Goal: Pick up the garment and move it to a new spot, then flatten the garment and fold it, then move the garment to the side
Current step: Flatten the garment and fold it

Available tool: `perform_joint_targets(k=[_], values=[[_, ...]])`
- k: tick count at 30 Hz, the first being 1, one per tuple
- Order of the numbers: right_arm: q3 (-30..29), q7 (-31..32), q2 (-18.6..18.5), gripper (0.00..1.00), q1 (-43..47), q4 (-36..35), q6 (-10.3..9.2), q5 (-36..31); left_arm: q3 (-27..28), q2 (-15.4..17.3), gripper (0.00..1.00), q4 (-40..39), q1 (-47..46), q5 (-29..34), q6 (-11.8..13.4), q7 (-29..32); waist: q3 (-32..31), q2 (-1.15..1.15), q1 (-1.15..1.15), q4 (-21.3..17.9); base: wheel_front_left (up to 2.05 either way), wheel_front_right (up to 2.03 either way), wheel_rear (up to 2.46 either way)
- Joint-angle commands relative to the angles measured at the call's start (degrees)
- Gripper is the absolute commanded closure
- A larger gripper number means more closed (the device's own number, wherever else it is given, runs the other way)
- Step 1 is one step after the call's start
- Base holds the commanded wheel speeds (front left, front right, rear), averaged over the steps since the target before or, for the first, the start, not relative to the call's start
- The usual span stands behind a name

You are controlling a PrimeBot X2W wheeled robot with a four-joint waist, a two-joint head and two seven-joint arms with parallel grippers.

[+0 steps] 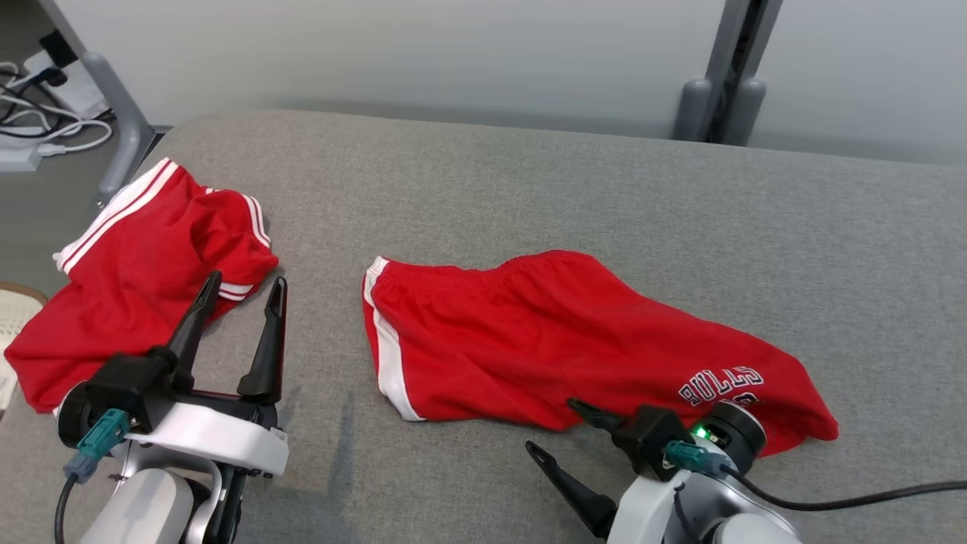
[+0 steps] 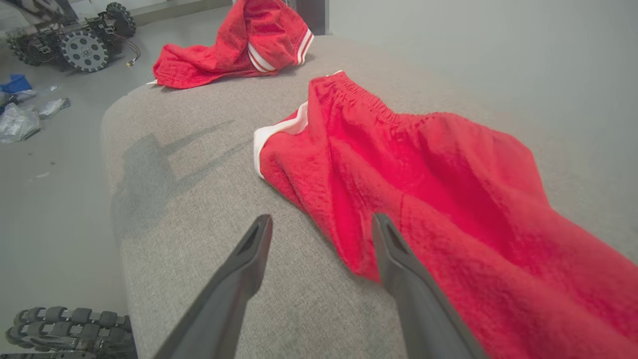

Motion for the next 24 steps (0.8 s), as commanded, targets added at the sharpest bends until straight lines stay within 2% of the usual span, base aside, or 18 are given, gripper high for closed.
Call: perform_joint_targets(k=[1, 7, 14, 17, 18, 20, 24], values=[[2.54, 0.74, -1.18, 0.00, -2.21, 2.08, 0.01, 0.70, -0.03, -0.66, 0.00, 1.01, -1.69, 0.49, -0.87, -0.42, 2.37, 0.00, 0.00, 2.23, 0.00, 0.00, 0.00], [6.96, 0.81, -2.01, 0.00, -7.32, 7.22, 0.01, 1.57, 0.12, -2.97, 0.00, 2.85, -3.51, 1.31, -2.21, -0.67, 4.62, 0.00, 0.00, 3.30, 0.00, 0.00, 0.00], [10.72, -1.01, -1.11, 0.00, -13.58, 15.76, 0.01, 3.21, 1.52, -5.90, 0.00, 4.07, -5.63, 3.50, -4.19, -0.73, 6.51, 0.00, 0.00, 4.02, 0.00, 0.00, 0.00], [11.83, -2.09, -0.84, 0.88, -15.55, 18.25, 0.01, 4.46, 2.20, -6.87, 0.00, 4.54, -6.09, 4.60, -5.01, -0.74, 6.90, 0.00, 0.00, 4.14, 0.00, 0.00, 0.00], [11.94, -2.38, -0.74, 1.00, -16.11, 19.06, 0.00, 5.00, 2.61, -7.10, 0.00, 4.66, -6.30, 4.94, -5.32, -0.74, 6.99, 0.00, 0.00, 4.10, 0.00, 0.00, 0.00], [12.39, -2.82, -0.73, 1.00, -16.92, 19.81, 0.00, 6.10, 3.30, -7.58, 0.00, 4.86, -6.44, 5.54, -5.77, -0.74, 7.11, 0.00, 0.00, 3.83, 0.00, 0.00, 0.00], [11.63, -3.75, -0.96, 1.00, -17.21, 17.62, 0.00, 12.77, 5.02, -7.60, 0.00, 5.55, -5.33, 7.29, -6.17, -0.75, 6.82, 0.00, 0.00, 2.18, 0.00, 0.00, 0.00]])
